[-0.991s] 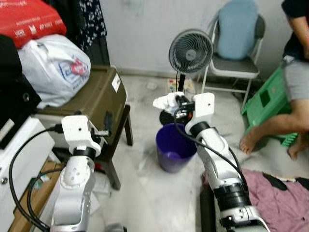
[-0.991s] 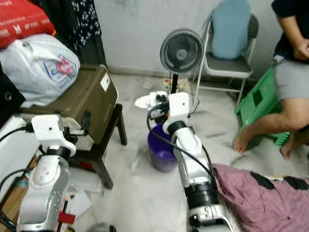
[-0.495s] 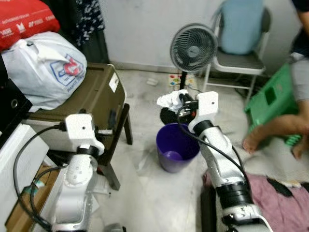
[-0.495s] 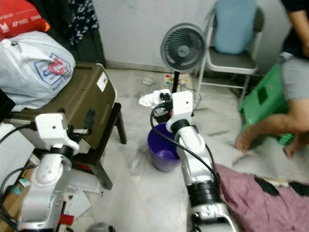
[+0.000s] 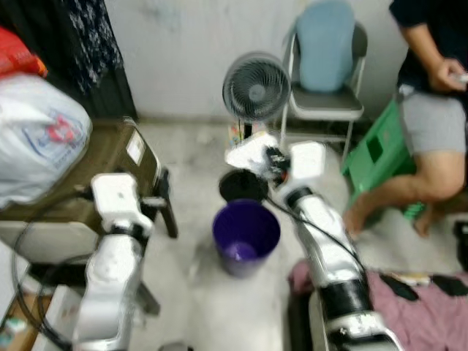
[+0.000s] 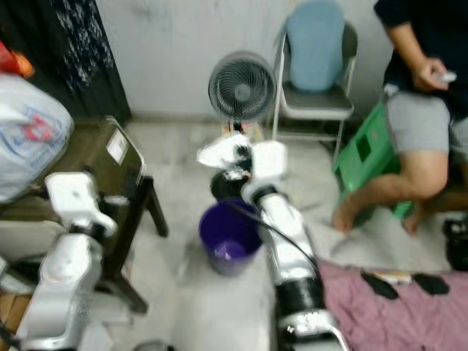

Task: Clean up the room

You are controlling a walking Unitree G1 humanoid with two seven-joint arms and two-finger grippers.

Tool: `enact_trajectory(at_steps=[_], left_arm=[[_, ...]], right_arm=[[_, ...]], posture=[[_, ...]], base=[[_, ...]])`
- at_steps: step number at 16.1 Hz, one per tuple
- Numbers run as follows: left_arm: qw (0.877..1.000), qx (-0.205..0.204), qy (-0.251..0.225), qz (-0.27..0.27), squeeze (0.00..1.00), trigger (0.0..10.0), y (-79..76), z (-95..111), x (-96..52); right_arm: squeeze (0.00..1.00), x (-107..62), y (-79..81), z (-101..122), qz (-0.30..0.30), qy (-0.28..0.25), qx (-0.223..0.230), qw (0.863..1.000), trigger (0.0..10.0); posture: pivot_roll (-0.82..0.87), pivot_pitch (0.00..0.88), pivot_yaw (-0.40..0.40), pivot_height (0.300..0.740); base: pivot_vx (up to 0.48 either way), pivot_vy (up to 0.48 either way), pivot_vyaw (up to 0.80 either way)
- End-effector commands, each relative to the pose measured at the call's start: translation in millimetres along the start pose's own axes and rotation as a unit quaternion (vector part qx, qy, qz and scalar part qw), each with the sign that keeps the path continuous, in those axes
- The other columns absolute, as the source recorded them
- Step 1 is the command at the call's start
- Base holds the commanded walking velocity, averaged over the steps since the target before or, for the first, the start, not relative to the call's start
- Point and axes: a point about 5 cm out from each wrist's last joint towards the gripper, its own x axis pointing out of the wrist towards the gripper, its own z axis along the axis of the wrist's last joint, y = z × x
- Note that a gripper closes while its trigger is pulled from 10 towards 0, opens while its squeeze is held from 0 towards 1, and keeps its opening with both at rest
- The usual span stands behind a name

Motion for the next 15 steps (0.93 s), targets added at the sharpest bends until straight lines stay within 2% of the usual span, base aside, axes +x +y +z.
enact_trajectory(at_steps=[1,3,7,8,10,15], left_arm=[[1.0,-0.003,-0.006,-0.004,0.0,10.0,-5.1,3,1.5],[1.0,-0.001,-0.006,0.004,0.0,10.0,-3.7,3,2.0],[1.0,-0.004,-0.012,-0.003,0.0,10.0,-4.3,6,2.2],[1.0,0.011,-0.016,-0.014,0.0,10.0,-7.2,8,2.7],[0.999,0.013,-0.019,-0.025,0.0,10.0,-9.4,9,2.2],[1.0,0.014,-0.008,0.0,0.0,10.0,1.8,4,-4.1]], right_arm=[[0.0,-2.0,-11.2,3,-0.016,-0.005,-0.007,1.0,10.0],[0.0,-1.9,-10.0,3,-0.014,-0.005,-0.013,1.0,10.0],[0.0,-1.6,-8.8,3,-0.013,-0.004,-0.018,1.0,10.0],[0.0,-1.5,-9.5,3,-0.013,-0.004,-0.018,1.0,10.0],[0.0,-1.5,-10.3,3,-0.014,-0.003,-0.017,1.0,10.0],[0.0,-1.2,-11.4,3,-0.019,-0.004,-0.009,1.0,10.0]], posture=[[-0.06,0.0,-0.002,0.74],[-0.06,0.0,-0.002,0.74],[-0.06,0.0,-0.002,0.74],[-0.06,0.0,-0.004,0.74],[-0.05,0.0,-0.005,0.74],[-0.05,0.0,-0.011,0.74]], base=[[0.0,0.0,0.0],[0.0,0.0,0.0],[0.0,0.0,0.8],[0.0,0.0,0.8],[0.0,0.0,0.8],[0.0,0.0,0.0]])
